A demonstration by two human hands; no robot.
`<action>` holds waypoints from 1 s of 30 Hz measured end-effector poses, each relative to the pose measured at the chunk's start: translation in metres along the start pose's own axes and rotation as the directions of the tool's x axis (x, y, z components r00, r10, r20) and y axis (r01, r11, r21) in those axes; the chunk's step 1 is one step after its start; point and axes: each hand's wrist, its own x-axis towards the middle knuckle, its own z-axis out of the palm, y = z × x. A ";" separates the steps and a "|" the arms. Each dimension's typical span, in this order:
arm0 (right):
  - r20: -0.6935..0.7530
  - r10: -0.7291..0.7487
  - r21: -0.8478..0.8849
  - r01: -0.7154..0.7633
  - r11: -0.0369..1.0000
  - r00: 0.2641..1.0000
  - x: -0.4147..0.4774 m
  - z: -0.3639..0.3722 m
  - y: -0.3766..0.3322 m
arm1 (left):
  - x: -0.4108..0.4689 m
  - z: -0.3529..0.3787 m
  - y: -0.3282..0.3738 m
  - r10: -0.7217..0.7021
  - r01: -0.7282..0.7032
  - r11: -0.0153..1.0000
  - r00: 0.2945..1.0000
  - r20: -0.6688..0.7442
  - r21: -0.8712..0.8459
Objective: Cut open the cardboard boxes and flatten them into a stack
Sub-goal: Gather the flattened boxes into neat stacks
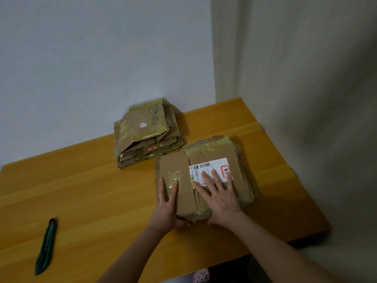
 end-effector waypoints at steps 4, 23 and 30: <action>0.023 0.100 0.020 -0.100 0.995 0.995 -0.003 0.004 0.036 | 0.021 0.005 0.031 0.063 -0.063 0.997 0.998 -0.002 -0.045; -0.024 0.255 0.187 -0.246 0.951 0.967 0.108 -0.024 0.118 | 0.172 -0.028 0.113 0.149 -0.101 0.854 0.987 -0.053 0.511; -0.041 0.166 0.111 -0.161 0.981 0.985 0.146 -0.045 0.143 | 0.208 -0.046 0.107 0.134 -0.061 0.827 0.987 -0.091 0.559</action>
